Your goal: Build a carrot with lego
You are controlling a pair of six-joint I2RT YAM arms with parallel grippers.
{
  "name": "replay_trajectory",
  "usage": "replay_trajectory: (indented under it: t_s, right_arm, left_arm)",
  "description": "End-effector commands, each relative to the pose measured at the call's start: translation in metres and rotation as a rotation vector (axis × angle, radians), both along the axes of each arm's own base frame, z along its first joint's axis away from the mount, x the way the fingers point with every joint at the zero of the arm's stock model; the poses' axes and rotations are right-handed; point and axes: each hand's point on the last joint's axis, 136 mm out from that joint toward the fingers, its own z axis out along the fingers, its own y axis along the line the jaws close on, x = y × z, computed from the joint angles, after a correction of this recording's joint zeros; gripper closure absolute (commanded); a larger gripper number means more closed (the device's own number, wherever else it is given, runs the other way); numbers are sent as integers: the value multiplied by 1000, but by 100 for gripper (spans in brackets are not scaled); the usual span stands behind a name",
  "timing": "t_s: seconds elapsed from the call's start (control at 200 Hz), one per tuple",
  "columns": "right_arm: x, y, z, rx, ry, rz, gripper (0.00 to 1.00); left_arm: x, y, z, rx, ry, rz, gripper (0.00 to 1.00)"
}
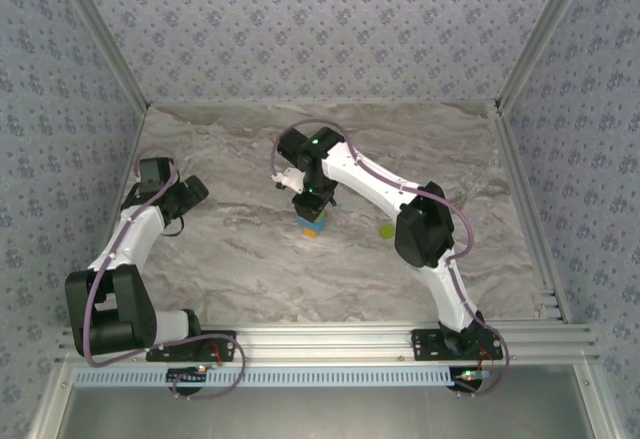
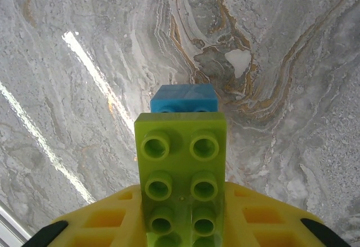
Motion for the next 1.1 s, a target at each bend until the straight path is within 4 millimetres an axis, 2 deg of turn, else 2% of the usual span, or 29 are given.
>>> replay_trajectory:
  t_s: [0.0, 0.415, 0.535, 0.635, 0.765, 0.855, 0.939, 1.024, 1.094]
  right_arm:
    - [-4, -4, -10, -18, 36, 12, 65]
    - [-2, -4, -3, -8, 20, 1, 52]
    - [-1, -5, 2, -6, 1, 0, 46]
    - [3, -3, 16, 32, -42, -7, 38]
    - [16, -8, 51, 105, -158, -67, 30]
    - [26, -24, 72, 125, -240, -132, 28]
    - [33, -51, 85, 135, -305, -225, 27]
    - [30, -89, 81, 103, -345, -345, 26]
    - [19, -121, 63, 73, -354, -449, 26]
  left_arm:
    - [1, -4, 0, 4, 0, -21, 10]
    - [-1, -4, 1, 4, 2, -21, 10]
    - [-1, -4, 2, 4, -1, -22, 10]
    - [-1, -4, 4, 5, -4, -21, 10]
    - [-1, -4, 4, 3, -5, -21, 10]
    - [-1, -4, 3, 3, -3, -21, 10]
    - [-1, -4, 4, 3, -6, -21, 10]
    - [-1, -4, 6, 3, -9, -21, 10]
    - [-1, -4, 6, 4, -12, -20, 10]
